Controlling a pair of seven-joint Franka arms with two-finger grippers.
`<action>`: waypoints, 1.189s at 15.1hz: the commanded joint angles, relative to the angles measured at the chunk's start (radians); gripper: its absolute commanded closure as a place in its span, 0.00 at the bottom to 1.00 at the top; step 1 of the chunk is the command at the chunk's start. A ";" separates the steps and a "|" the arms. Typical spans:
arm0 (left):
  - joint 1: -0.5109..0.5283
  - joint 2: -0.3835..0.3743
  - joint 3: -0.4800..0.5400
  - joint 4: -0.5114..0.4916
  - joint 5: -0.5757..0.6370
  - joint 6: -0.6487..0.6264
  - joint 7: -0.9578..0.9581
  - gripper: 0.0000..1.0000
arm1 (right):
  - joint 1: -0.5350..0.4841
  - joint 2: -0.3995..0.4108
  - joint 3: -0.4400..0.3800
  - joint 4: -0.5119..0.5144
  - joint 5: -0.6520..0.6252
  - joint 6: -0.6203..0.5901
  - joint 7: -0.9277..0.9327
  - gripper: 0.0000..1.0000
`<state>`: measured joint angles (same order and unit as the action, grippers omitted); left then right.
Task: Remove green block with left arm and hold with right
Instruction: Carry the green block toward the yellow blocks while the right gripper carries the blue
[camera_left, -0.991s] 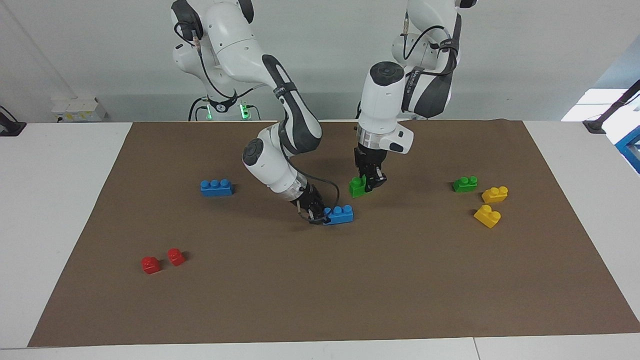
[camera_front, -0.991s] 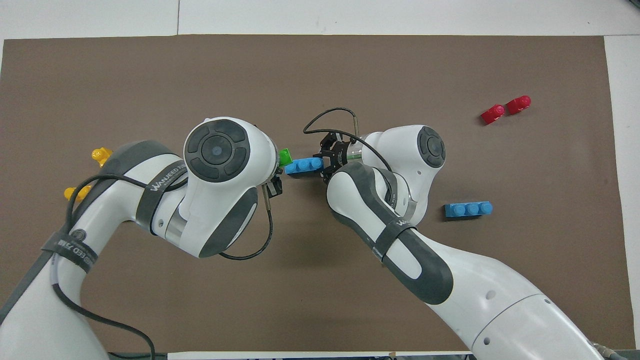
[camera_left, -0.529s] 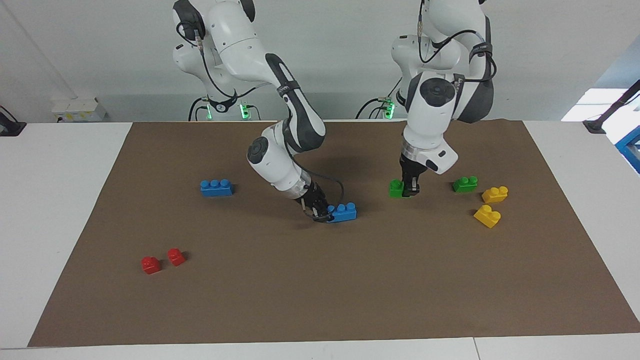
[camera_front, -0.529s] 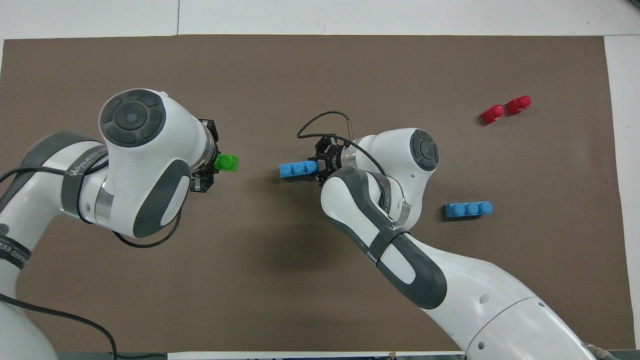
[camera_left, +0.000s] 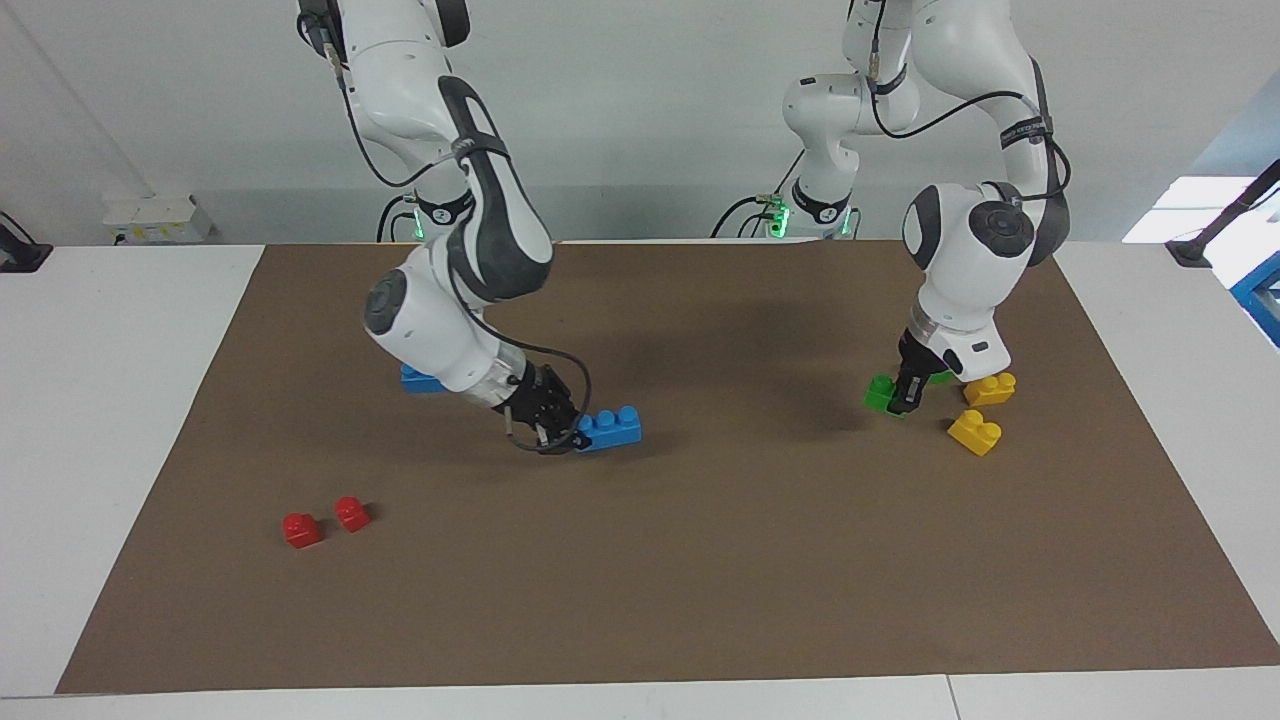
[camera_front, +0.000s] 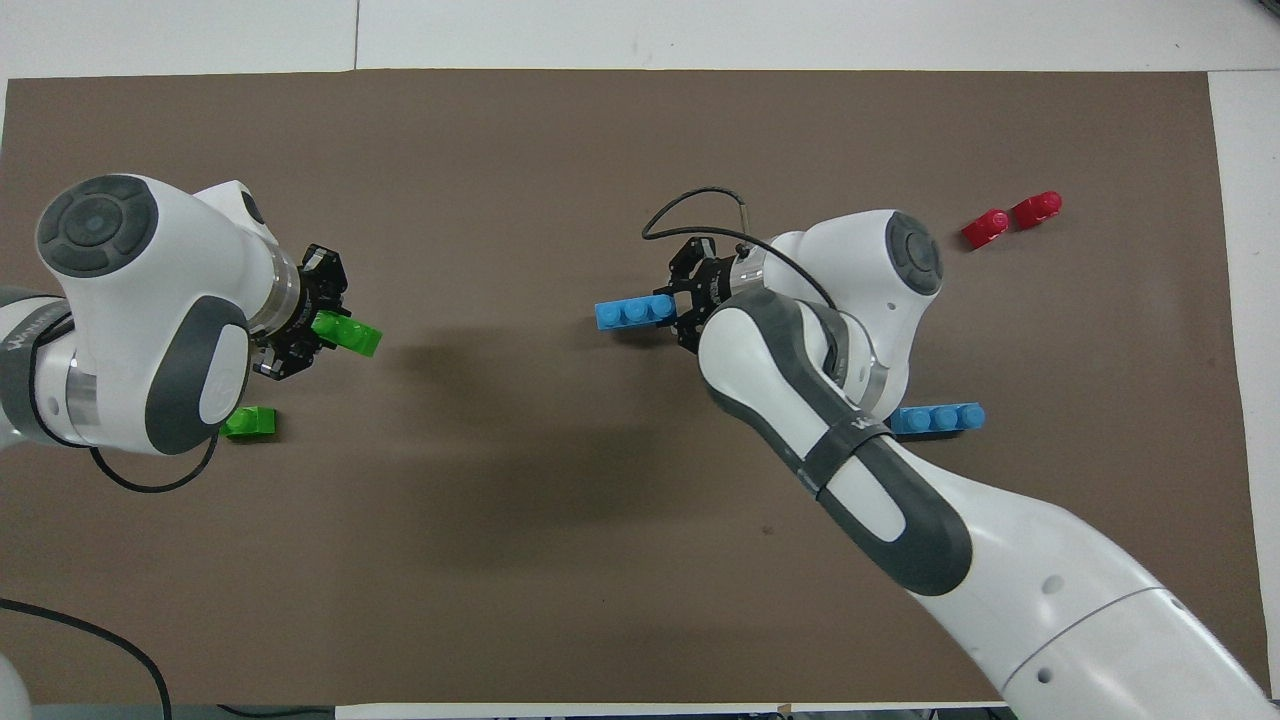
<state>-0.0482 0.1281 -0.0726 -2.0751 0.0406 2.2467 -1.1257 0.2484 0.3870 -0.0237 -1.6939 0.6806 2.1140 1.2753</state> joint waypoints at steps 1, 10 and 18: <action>0.037 0.022 -0.010 -0.034 -0.014 0.059 0.133 1.00 | -0.092 0.013 0.016 0.060 -0.015 -0.101 -0.077 1.00; 0.086 0.104 -0.009 -0.031 -0.014 0.165 0.190 1.00 | -0.317 0.030 0.014 0.053 -0.073 -0.215 -0.348 1.00; 0.099 0.117 -0.009 -0.031 -0.013 0.186 0.193 0.92 | -0.383 0.021 0.014 -0.078 -0.087 -0.167 -0.399 1.00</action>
<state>0.0395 0.2347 -0.0738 -2.0994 0.0402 2.4029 -0.9582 -0.1127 0.4266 -0.0239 -1.7209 0.6071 1.9160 0.8992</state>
